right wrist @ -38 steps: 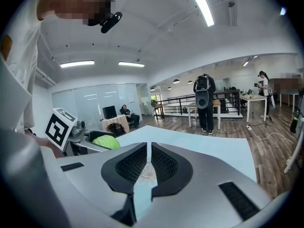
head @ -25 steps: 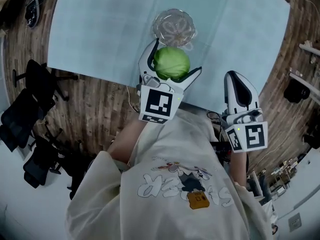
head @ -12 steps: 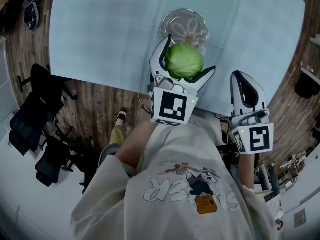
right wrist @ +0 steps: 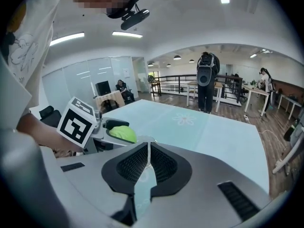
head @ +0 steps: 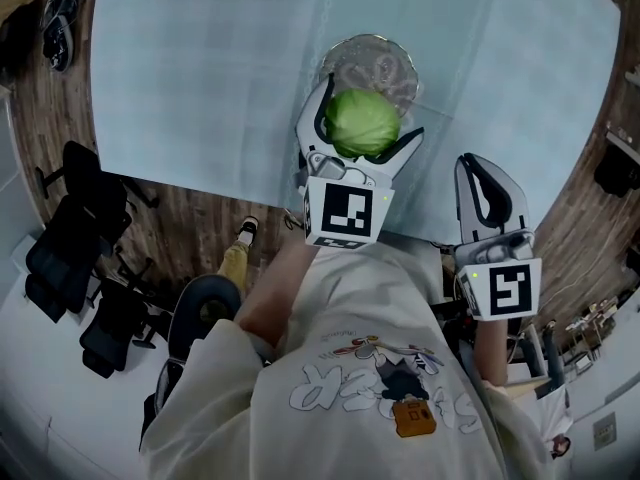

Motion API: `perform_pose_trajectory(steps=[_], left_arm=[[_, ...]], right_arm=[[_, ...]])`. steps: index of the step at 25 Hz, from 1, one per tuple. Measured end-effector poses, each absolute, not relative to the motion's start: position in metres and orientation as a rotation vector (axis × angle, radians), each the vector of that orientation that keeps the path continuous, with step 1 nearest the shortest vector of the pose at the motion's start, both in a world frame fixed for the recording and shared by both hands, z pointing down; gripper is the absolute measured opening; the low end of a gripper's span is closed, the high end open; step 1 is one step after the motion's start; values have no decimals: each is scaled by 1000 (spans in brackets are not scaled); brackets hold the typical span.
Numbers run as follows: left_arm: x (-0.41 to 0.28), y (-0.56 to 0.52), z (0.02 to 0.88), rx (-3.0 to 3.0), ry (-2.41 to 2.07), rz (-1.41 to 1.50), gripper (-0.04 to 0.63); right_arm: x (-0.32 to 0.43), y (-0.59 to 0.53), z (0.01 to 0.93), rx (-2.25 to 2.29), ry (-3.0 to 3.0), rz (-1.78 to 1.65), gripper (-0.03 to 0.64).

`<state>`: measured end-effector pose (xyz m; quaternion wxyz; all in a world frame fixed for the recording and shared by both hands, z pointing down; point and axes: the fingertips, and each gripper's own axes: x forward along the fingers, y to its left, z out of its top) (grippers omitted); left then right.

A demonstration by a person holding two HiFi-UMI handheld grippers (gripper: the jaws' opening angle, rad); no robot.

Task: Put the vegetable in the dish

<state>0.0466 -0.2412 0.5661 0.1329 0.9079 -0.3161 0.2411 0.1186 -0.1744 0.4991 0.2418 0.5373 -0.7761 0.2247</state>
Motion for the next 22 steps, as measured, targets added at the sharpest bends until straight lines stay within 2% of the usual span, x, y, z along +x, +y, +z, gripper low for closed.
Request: perform_pose_trajectory(steps=[22], left_arm=[[70, -274, 634, 2598, -894, 828, 572]], right_arm=[[124, -186, 540, 1471, -2070, 759, 35]])
